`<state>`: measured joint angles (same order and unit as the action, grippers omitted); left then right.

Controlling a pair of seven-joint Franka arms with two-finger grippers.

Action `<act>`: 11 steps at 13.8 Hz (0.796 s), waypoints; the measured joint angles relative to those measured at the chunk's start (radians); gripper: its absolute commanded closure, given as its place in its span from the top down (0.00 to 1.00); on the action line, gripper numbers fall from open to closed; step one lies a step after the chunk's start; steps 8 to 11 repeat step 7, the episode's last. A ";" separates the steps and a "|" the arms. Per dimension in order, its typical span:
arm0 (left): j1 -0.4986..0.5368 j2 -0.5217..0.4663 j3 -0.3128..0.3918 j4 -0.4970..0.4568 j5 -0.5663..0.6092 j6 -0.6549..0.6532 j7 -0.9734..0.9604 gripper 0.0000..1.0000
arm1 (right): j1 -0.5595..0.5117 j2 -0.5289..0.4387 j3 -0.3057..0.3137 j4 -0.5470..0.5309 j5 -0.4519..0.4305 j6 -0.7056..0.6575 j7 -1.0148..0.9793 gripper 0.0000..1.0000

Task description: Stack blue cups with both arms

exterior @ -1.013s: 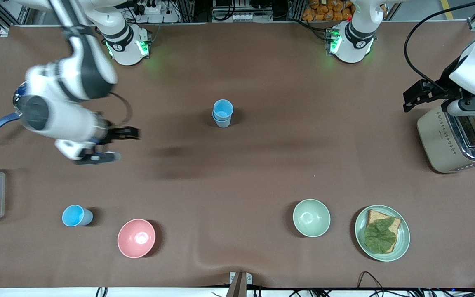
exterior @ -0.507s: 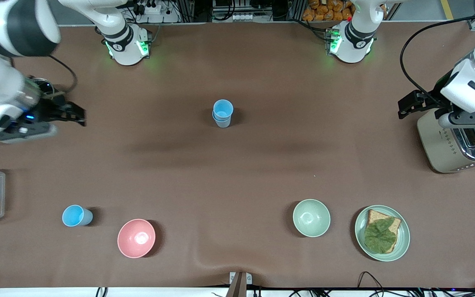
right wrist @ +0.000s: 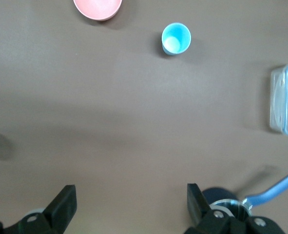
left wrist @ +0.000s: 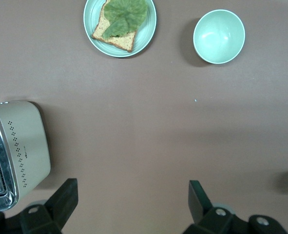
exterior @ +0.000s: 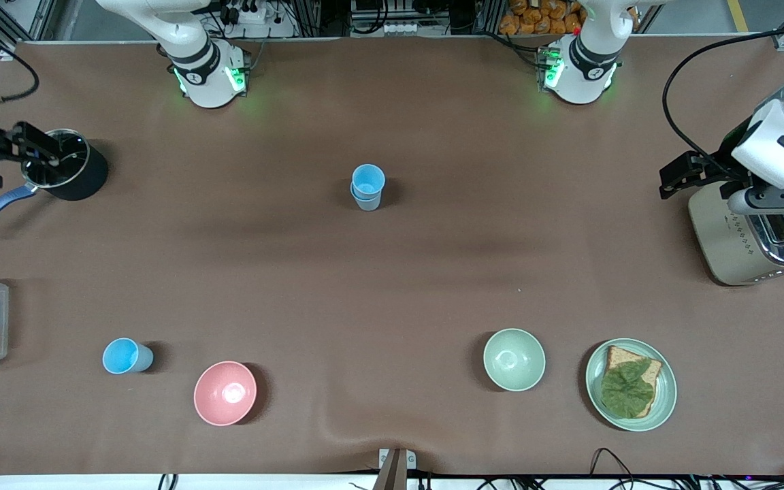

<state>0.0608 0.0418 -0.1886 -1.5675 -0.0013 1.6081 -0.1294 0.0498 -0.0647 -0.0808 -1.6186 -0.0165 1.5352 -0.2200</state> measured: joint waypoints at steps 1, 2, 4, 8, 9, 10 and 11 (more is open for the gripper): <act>0.000 0.000 0.000 0.002 0.000 0.000 0.000 1.00 | 0.003 0.000 0.003 0.021 0.000 -0.028 0.038 1.00; 0.000 0.000 0.000 0.004 0.000 0.000 0.000 1.00 | 0.007 0.002 0.006 0.039 0.002 -0.046 0.076 1.00; 0.001 0.000 0.001 0.015 0.000 0.000 0.000 1.00 | 0.011 0.012 0.007 0.064 0.013 -0.059 0.113 1.00; 0.001 0.000 0.002 0.024 0.000 0.000 0.000 1.00 | 0.011 0.029 0.007 0.071 0.016 -0.063 0.117 1.00; 0.001 0.000 0.002 0.024 0.000 0.000 0.000 1.00 | 0.011 0.029 0.007 0.071 0.016 -0.063 0.117 1.00; 0.001 0.000 0.002 0.024 0.000 0.000 0.000 1.00 | 0.011 0.029 0.007 0.071 0.016 -0.063 0.117 1.00; 0.001 0.000 0.002 0.024 0.000 0.000 0.000 1.00 | 0.011 0.029 0.007 0.071 0.016 -0.063 0.117 1.00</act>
